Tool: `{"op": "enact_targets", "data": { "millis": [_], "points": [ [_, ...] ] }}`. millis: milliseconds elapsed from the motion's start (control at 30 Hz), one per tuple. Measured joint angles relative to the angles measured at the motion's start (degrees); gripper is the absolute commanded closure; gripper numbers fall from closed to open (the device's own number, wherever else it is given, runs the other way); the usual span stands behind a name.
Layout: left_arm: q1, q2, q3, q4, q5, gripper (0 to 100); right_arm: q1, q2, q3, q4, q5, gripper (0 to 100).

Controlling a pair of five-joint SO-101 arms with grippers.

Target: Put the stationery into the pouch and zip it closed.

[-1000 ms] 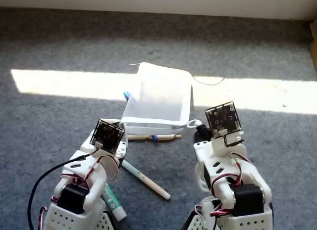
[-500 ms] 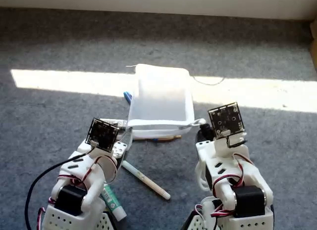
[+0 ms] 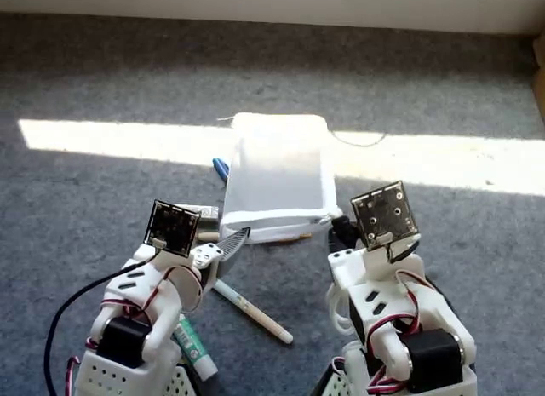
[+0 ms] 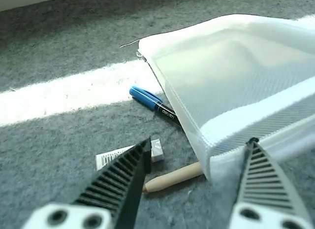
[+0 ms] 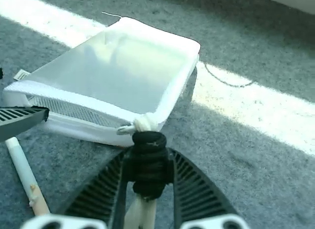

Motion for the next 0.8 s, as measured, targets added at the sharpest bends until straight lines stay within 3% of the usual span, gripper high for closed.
{"op": "enact_targets", "data": {
  "millis": [800],
  "points": [
    [-4.1, 0.0, 3.0, -9.3, 0.0, 77, -0.9, -0.5, -2.0, 3.0, 0.0, 99.5]
  ]
}}
